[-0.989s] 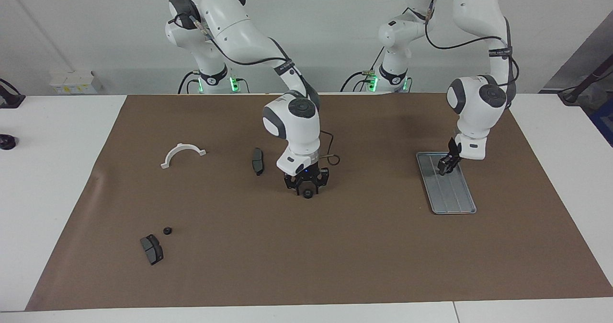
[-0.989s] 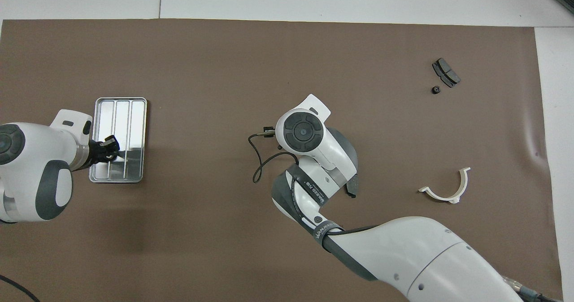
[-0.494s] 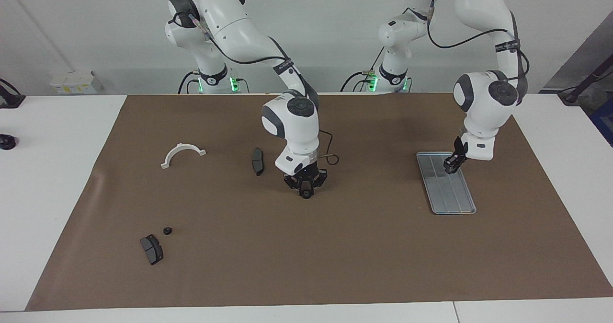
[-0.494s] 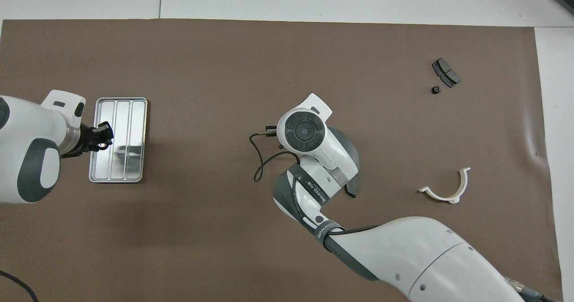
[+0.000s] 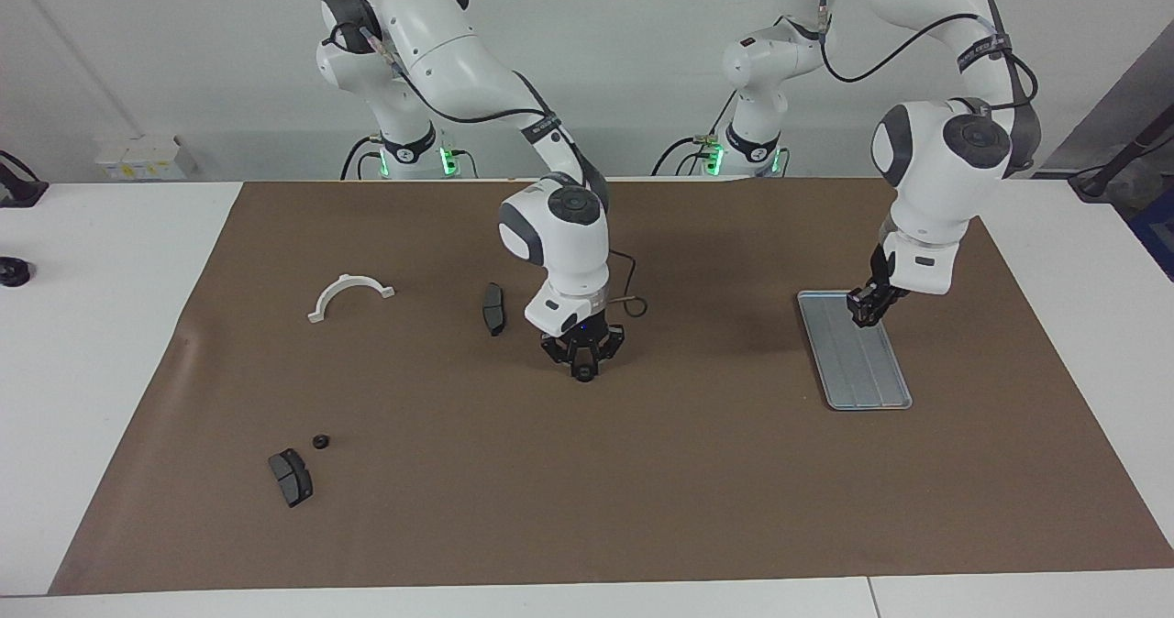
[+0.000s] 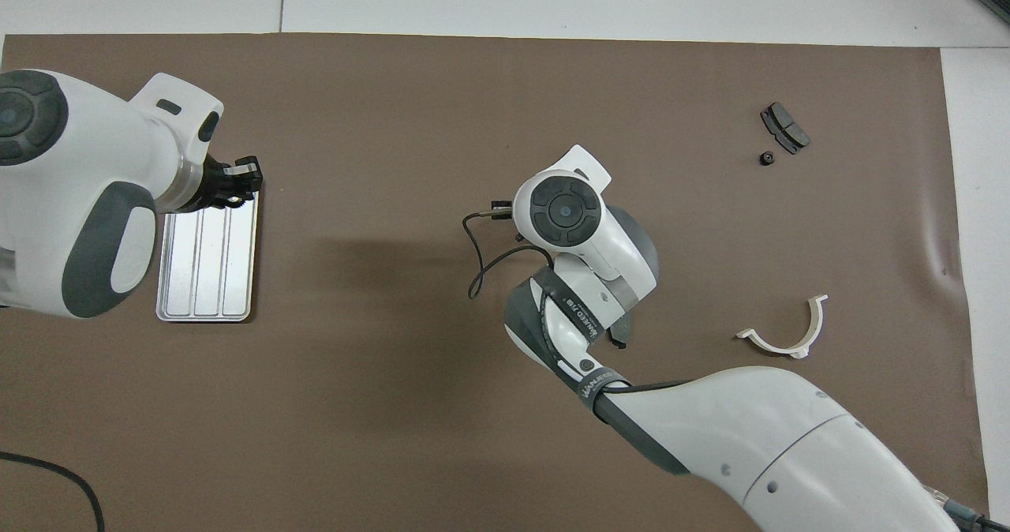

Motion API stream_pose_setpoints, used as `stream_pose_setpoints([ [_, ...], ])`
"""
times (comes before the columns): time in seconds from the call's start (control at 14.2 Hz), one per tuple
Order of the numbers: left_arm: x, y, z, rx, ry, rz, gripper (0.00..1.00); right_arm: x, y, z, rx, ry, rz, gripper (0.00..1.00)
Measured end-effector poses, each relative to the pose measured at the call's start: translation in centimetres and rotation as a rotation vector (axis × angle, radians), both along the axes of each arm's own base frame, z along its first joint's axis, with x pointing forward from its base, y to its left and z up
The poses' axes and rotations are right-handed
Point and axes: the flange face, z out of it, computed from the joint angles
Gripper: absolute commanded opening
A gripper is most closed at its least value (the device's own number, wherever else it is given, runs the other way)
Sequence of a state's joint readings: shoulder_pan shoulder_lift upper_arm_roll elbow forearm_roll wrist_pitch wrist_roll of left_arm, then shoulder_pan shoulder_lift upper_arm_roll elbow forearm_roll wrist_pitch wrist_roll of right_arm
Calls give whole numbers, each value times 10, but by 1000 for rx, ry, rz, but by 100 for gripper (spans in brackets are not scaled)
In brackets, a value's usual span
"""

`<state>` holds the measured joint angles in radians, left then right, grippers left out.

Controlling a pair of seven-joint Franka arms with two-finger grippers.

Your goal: Place bearing gear from tray to pile

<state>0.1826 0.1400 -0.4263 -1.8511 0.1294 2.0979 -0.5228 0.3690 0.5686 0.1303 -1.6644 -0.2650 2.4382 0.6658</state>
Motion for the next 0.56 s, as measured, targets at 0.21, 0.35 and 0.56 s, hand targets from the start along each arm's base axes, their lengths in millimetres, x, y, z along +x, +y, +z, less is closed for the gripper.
stream_pose_setpoints([
  [0.21,-7,-65,-6,-63,-48,-92,0,43,-79,15,-23,-30,3,8],
  [0.35,-20,-120,-9,-103,-79,-129,0,63,-136,19,-48,-34,11,8],
  [0.56,-45,-202,-29,-194,-110,-96,0,79,-209,18,-79,-28,13,8],
])
